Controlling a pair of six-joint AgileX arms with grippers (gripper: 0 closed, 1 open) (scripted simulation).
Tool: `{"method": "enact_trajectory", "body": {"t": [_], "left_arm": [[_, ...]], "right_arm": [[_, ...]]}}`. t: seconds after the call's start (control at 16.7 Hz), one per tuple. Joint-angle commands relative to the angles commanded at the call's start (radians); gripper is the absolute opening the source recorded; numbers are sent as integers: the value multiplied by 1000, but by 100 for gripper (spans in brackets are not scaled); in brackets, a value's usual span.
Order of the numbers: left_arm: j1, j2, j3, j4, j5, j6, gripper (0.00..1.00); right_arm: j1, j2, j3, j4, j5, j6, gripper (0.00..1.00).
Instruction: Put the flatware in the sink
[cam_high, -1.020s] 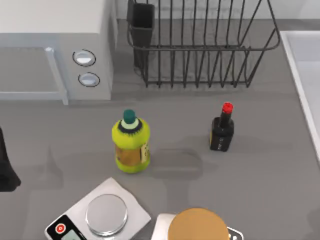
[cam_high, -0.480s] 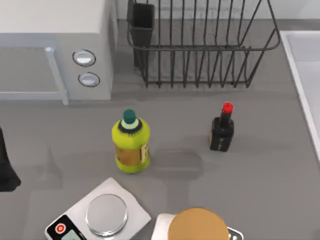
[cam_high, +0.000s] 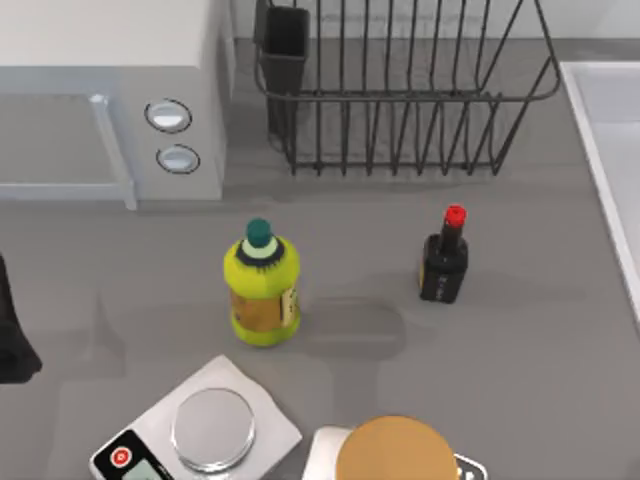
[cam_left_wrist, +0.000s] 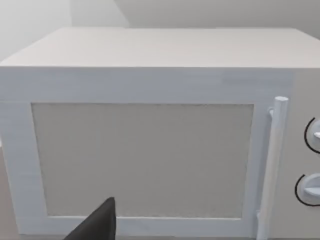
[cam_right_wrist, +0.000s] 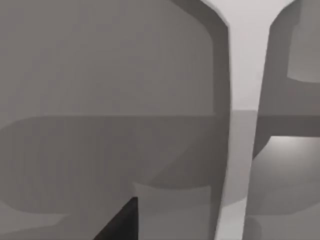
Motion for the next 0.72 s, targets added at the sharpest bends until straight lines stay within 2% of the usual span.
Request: {"method": "enact_trajectory", "body": {"t": [0.42,0.72], "left_arm": [[0,0,0,0,0,0,100],[0,0,0,0,0,0,100]], "right_arm": [[0,0,0,0,0,0,2],[0,0,0,0,0,0,0]]}}
